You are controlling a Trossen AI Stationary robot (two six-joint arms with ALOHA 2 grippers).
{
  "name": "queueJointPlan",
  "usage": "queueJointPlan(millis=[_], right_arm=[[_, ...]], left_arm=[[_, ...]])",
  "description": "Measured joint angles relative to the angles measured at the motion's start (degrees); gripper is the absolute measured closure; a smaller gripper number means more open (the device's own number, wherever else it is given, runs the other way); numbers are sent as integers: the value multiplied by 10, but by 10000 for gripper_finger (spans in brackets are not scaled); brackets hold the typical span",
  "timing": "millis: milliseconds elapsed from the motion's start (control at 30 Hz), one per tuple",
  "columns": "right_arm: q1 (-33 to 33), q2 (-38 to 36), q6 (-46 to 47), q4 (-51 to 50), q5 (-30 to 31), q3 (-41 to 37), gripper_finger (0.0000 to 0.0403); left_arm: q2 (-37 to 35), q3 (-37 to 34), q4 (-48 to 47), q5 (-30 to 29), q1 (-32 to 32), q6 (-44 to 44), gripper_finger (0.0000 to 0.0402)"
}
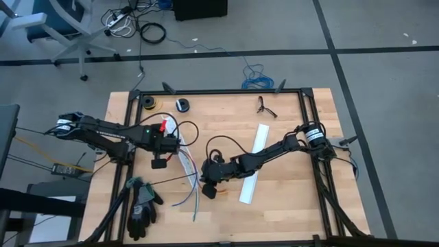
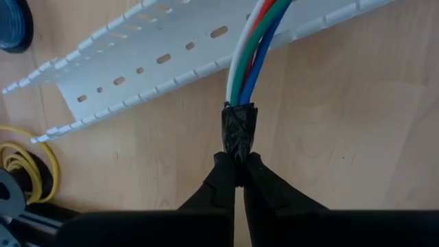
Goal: Ziptie cables
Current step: Put the ziptied cables into the cable duct
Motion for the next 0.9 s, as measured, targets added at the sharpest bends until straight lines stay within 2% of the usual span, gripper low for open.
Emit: queueJointPlan(millis=[167, 333, 533, 800, 900], right_arm=[[-5, 3, 3, -7, -11, 0, 282], [-5, 3, 12, -22, 5, 0, 278], [-2, 3, 21, -66, 9, 1, 311], [1, -1, 6, -108, 9, 2, 391], [2, 3, -10, -139, -8, 0, 397]], left_arm=[[0, 0, 17, 0, 1, 2, 385], [0, 0, 32, 0, 3, 2, 384], [0, 0, 37, 1, 16, 0, 384], [0, 0, 85, 0, 37, 17, 383], [0, 1, 92, 1, 49, 20, 383]])
